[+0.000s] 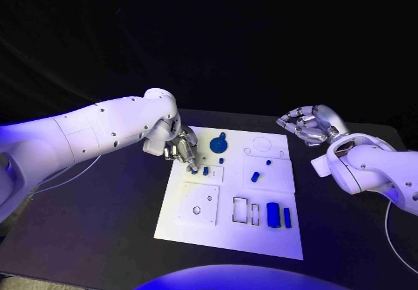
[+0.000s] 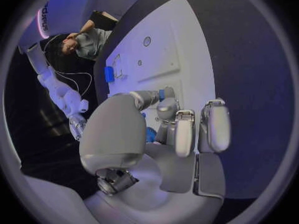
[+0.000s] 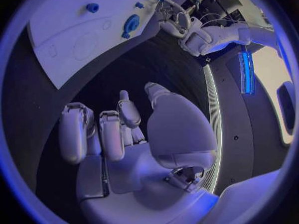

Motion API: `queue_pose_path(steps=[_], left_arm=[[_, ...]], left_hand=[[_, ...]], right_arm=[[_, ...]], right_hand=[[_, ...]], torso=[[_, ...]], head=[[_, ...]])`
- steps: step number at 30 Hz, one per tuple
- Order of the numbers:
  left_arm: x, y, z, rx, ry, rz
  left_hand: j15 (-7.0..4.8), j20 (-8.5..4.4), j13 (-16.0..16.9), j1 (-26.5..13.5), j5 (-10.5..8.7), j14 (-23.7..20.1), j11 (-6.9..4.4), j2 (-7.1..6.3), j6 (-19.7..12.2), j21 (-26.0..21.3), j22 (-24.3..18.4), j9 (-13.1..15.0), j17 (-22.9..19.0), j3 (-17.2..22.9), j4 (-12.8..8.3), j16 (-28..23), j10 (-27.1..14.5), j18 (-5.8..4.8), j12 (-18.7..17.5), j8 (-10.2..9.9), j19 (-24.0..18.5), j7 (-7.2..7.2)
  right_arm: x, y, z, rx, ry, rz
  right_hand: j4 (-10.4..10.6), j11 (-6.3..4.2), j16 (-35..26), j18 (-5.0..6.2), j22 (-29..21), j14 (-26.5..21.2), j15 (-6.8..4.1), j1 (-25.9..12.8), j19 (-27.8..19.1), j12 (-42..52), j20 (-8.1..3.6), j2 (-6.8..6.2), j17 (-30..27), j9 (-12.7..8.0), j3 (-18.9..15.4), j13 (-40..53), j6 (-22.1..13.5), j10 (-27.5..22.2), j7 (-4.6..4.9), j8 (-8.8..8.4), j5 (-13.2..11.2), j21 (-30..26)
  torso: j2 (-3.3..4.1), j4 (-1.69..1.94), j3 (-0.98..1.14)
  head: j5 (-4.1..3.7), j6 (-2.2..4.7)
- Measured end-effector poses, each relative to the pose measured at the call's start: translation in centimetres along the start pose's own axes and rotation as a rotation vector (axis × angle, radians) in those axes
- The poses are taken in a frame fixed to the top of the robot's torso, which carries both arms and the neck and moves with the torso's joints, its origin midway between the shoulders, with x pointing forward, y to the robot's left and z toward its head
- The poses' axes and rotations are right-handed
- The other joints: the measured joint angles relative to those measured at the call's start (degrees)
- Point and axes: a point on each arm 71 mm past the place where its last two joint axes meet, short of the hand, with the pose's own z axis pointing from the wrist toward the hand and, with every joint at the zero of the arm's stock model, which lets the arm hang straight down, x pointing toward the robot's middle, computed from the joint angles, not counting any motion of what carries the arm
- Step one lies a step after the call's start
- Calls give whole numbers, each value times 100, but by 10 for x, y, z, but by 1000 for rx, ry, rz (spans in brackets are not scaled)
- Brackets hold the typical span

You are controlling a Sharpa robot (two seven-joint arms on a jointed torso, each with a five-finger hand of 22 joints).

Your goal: Assemble the parts on the task board

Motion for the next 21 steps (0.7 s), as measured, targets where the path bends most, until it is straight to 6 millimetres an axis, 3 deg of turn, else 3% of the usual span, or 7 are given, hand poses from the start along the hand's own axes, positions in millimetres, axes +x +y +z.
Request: queue_pose_path(steps=[21], left_arm=[[-2,4,2,-19,17,6]], left_hand=[[0,0,58,-11,-2,0,-12,-13,36,-1,-1,3,0,-16,-16,23,31,0,51,-32,-1,7]], right_arm=[[0,0,0,0,0,0]], right_hand=[[0,0,0,0,-1,0,0,0,0,0,0,0,-1,0,0,-9,0,0,0,0,0,0]], torso=[[-2,2,1]], head=[[-2,-32]])
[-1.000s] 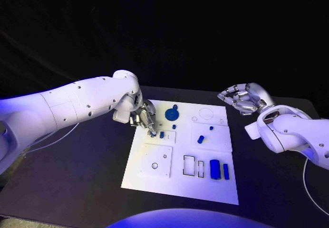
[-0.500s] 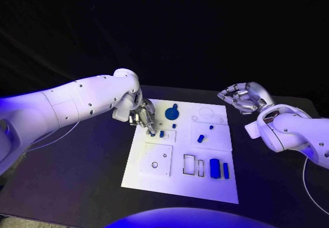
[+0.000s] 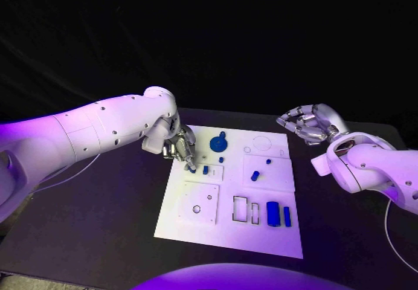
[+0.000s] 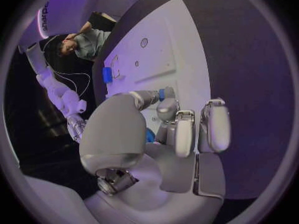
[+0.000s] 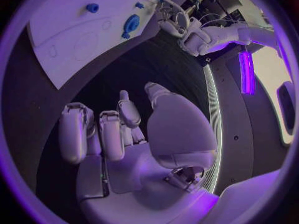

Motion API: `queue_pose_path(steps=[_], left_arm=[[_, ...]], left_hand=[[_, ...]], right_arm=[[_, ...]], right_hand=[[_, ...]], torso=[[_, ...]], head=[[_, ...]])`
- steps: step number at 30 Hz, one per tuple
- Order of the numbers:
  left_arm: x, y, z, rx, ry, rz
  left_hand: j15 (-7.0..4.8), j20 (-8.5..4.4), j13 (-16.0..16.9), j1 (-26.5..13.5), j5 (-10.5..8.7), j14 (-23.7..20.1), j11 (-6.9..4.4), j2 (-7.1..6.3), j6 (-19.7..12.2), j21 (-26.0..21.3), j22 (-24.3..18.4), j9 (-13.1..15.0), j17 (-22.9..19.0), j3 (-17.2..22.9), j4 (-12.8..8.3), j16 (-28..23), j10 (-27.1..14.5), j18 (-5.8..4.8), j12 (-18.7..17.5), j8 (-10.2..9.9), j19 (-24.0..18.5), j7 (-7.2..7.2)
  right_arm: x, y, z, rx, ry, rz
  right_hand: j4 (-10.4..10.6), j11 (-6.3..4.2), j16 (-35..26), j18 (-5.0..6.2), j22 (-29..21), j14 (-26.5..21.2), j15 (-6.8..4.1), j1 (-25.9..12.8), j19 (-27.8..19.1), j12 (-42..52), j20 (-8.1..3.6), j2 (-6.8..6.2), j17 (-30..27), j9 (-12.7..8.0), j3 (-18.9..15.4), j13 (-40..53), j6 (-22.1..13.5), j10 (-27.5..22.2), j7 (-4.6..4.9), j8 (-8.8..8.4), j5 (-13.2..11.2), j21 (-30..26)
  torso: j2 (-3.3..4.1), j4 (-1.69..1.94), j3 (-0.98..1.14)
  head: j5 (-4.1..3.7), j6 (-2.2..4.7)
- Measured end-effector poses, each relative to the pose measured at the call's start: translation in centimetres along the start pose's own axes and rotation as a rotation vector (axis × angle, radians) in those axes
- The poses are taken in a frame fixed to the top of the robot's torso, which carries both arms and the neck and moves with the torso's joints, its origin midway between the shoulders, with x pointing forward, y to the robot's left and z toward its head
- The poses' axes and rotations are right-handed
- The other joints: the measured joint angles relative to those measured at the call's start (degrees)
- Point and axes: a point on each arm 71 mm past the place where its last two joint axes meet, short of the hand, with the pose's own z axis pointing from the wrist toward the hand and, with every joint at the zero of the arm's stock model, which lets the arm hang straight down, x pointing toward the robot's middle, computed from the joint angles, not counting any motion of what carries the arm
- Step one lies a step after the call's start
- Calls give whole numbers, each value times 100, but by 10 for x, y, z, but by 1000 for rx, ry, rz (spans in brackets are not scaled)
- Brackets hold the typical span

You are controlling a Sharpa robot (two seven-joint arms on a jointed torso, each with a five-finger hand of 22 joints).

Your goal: Assemble the parts on the task board

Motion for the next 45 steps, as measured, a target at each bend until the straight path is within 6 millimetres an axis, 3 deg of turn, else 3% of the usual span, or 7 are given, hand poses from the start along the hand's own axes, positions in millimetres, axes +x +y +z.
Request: queue_pose_path(steps=[26,45], left_arm=[[1,-1,2,-6,-6,1],[2,-3,3,-13,-21,0]], left_hand=[[0,-21,91,-76,47,0,-3,-120,109,40,-1,-15,0,1,0,0,63,0,60,-12,21,-51],[0,-21,326,-281,147,0,-40,-82,266,62,-1,42,0,17,17,21,245,0,211,-46,62,-103]], right_arm=[[0,0,0,0,1,0],[1,-1,-1,2,2,1]], right_hand=[[0,0,0,0,-1,0,0,0,0,0,0,0,-1,0,0,0,0,0,0,0,0,0],[0,0,0,0,3,0,0,0,0,0,0,0,-1,0,0,1,0,0,0,0,0,0]], torso=[[-1,0,2],[-1,1,2]], head=[[5,-7],[-9,-21]])
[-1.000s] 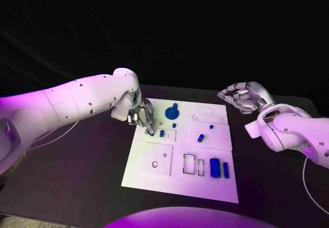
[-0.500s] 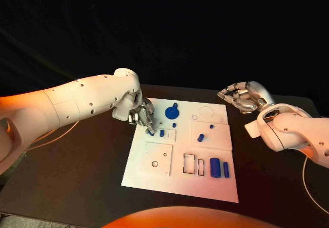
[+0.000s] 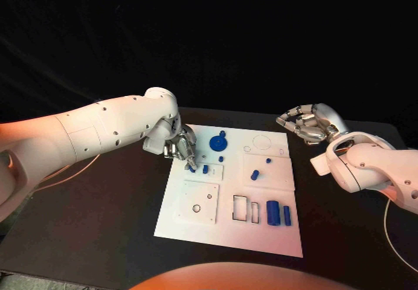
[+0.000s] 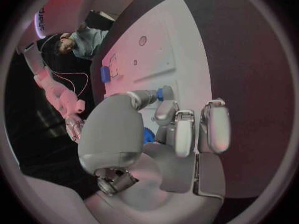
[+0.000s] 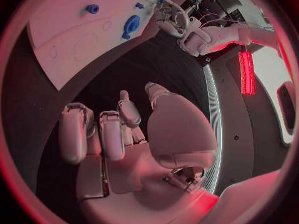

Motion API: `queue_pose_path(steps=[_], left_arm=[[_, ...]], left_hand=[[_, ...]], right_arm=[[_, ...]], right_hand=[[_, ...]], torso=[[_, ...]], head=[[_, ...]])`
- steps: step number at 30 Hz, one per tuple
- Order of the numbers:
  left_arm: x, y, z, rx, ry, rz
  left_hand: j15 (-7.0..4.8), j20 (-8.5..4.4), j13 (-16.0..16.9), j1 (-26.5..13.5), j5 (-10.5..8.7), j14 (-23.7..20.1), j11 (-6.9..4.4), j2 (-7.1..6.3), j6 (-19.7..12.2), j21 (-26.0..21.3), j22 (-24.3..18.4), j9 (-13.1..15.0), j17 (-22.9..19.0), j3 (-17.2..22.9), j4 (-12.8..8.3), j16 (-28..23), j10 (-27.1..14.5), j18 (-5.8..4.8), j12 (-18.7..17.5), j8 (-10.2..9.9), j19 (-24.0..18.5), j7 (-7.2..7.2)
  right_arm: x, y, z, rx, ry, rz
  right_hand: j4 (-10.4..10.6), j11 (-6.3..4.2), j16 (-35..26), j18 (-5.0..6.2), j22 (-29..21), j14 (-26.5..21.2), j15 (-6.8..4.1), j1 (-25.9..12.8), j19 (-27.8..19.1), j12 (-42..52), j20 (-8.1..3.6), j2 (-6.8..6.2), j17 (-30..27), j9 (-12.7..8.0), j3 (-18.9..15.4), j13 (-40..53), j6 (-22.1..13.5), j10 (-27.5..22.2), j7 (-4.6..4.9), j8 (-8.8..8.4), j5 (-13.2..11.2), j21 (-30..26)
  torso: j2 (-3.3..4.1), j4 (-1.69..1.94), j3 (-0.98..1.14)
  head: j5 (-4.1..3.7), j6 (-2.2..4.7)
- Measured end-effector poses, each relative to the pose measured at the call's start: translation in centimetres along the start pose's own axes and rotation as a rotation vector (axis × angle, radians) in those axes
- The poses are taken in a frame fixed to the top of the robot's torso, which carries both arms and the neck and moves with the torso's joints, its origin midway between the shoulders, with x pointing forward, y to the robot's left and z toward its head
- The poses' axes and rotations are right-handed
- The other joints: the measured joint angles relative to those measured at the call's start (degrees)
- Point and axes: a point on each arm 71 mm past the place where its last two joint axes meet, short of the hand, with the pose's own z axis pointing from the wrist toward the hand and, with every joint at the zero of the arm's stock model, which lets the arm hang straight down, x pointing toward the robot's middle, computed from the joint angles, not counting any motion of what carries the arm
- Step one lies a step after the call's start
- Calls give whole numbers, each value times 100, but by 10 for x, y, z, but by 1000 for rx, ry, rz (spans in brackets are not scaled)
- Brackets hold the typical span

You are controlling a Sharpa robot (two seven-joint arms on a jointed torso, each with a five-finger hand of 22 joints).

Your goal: Assemble the parts on the task board

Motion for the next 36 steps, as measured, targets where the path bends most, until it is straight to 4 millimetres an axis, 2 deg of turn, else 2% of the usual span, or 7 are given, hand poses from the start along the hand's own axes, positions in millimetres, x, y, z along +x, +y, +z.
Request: queue_pose_path(steps=[10,19,25,29,31,34,36], left_arm=[[0,-1,2,-7,-9,-3],[0,-2,3,-12,-16,-5],[0,-1,3,-15,-20,-8],[0,-1,3,-16,-23,-11],[0,-1,3,-16,-24,-12],[0,0,3,-16,-25,-13],[0,0,3,-18,-25,-14]], left_hand=[[0,-21,65,-128,-1,0,-12,54,91,24,0,44,0,0,0,0,31,0,38,17,22,-32],[-1,-51,142,-196,-2,-1,-51,46,178,48,0,58,0,0,0,0,74,0,89,37,51,-80],[-23,-51,196,-300,-37,22,-60,106,221,48,0,87,0,-43,-43,0,125,0,112,50,51,-101],[-45,-72,209,-453,-68,0,-79,90,252,48,-1,112,0,-111,-136,0,144,0,112,47,72,-131],[-45,-72,212,-508,-86,0,-80,59,257,47,0,118,0,54,-355,0,145,0,112,45,72,-135],[-45,-72,222,-628,-89,0,-80,39,282,47,-1,123,0,-11,-421,0,146,0,112,-12,72,-142],[-45,-92,239,-662,-88,0,-80,4,305,47,-1,125,0,-140,-385,0,146,0,112,-33,92,-165]], right_arm=[[0,0,0,0,1,0],[1,0,0,-1,2,1],[1,0,0,-1,2,1],[1,0,0,-1,2,1],[1,0,0,-1,2,1],[0,0,0,-1,1,1],[0,0,0,-1,1,1]], right_hand=[[-5,0,0,0,-1,0,0,0,0,0,0,0,0,-6,-41,0,0,0,0,0,0,-21],[-6,0,0,0,-1,0,0,0,-21,0,21,0,0,-6,-40,-7,0,0,0,0,0,-21],[-6,0,0,0,-2,0,0,0,-21,0,21,0,0,-6,-40,-7,0,0,0,0,0,-21],[-6,0,0,0,-2,0,0,0,-21,0,21,0,0,-6,-39,-7,0,0,0,0,0,-21],[-6,0,0,0,-2,0,0,0,-21,0,21,0,0,-6,-39,-7,0,0,0,0,0,-21],[-6,0,0,0,-3,0,0,0,-21,-16,21,0,0,-6,-39,-11,-10,0,10,0,0,-36],[-7,0,0,0,-3,0,0,0,-21,-23,21,0,-1,-6,-39,-17,-18,0,18,0,0,-44]], torso=[[1,-3,1],[1,-3,1],[1,-3,1],[1,-2,1],[1,-2,-1],[1,-2,-2],[0,-2,-2]], head=[[4,-10],[-5,-20],[-12,-20],[-18,-20],[-20,-20],[-24,-21],[-29,-21]])
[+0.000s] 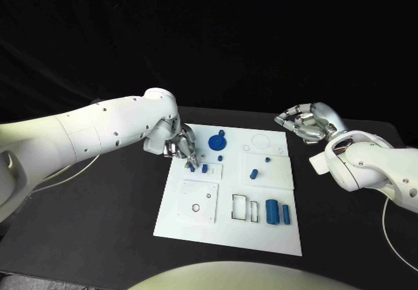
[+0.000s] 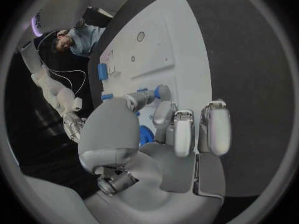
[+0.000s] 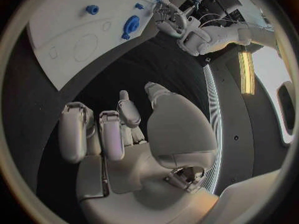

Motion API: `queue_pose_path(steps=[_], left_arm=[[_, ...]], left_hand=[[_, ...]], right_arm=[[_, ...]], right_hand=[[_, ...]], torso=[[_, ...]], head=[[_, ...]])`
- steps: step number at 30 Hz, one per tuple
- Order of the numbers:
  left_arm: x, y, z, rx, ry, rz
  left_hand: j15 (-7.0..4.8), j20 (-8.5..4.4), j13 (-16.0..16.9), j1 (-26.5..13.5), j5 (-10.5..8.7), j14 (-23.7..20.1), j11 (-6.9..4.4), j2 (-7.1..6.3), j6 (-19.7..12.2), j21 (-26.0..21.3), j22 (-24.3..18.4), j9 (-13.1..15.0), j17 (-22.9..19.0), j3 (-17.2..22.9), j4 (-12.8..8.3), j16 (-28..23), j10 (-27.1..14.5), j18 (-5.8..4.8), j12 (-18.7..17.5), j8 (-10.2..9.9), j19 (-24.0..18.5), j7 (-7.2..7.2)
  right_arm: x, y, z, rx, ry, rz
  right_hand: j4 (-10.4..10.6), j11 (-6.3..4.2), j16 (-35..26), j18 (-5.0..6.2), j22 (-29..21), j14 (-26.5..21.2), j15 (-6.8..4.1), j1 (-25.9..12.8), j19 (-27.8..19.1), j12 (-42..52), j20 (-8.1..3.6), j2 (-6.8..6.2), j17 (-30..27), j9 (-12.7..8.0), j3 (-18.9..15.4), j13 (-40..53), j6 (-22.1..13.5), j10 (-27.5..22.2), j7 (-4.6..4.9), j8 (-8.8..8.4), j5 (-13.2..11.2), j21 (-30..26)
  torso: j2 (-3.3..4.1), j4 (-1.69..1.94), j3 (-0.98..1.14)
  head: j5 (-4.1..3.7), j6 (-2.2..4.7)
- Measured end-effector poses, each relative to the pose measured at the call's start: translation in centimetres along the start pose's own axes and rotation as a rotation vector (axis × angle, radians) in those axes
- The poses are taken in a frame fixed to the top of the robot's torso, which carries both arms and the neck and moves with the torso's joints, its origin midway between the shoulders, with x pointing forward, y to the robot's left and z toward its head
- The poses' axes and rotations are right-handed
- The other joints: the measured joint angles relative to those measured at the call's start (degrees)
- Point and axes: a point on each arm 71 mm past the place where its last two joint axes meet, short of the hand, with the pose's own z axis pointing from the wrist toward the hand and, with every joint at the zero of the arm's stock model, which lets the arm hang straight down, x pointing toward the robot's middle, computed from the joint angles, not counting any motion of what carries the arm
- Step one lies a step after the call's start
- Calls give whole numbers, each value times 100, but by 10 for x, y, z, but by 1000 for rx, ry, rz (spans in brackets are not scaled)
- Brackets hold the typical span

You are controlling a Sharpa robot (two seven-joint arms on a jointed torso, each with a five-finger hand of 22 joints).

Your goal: Assemble the parts on the task board

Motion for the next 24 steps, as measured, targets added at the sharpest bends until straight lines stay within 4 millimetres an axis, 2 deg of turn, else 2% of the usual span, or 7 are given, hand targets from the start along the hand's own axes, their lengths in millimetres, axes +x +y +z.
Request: queue_pose_path(steps=[6,12,17,24], left_arm=[[0,1,0,-1,1,-2],[0,2,0,-1,2,-3],[1,3,1,-2,1,-6],[0,9,0,-5,-14,-21]], left_hand=[[-20,0,26,-120,-39,20,-4,-62,48,0,0,5,0,-495,306,0,-4,0,0,-40,0,-51],[-20,0,56,-120,-38,20,-24,-62,56,-1,0,13,0,-678,426,0,16,0,-1,-44,0,-62],[-20,0,77,-120,-37,20,-24,-62,61,-1,0,21,0,-907,608,0,16,1,-1,-45,0,-57],[-20,0,104,-150,-37,20,-24,-32,72,-1,0,33,0,-1049,717,0,16,0,-1,-53,0,-47]], right_arm=[[0,0,0,0,0,0],[0,0,0,0,0,0],[0,0,0,1,-1,0],[-1,0,0,1,-1,0]], right_hand=[[0,0,0,0,0,0,0,0,0,0,0,0,0,0,0,-9,0,0,0,0,0,0],[0,0,0,0,-1,0,0,0,0,0,0,0,0,0,0,-9,0,0,0,0,0,0],[16,0,-22,0,-1,0,0,0,0,0,0,0,0,-5,-16,-9,-21,0,-21,0,0,0],[16,-12,-22,0,-1,0,0,0,0,0,0,0,5,-5,-16,-9,-21,-12,-21,0,0,0]], torso=[[0,1,0],[-1,1,0],[-1,1,0],[0,-2,-1]], head=[[-7,-5],[-8,-16],[-9,-17],[-12,-2]])
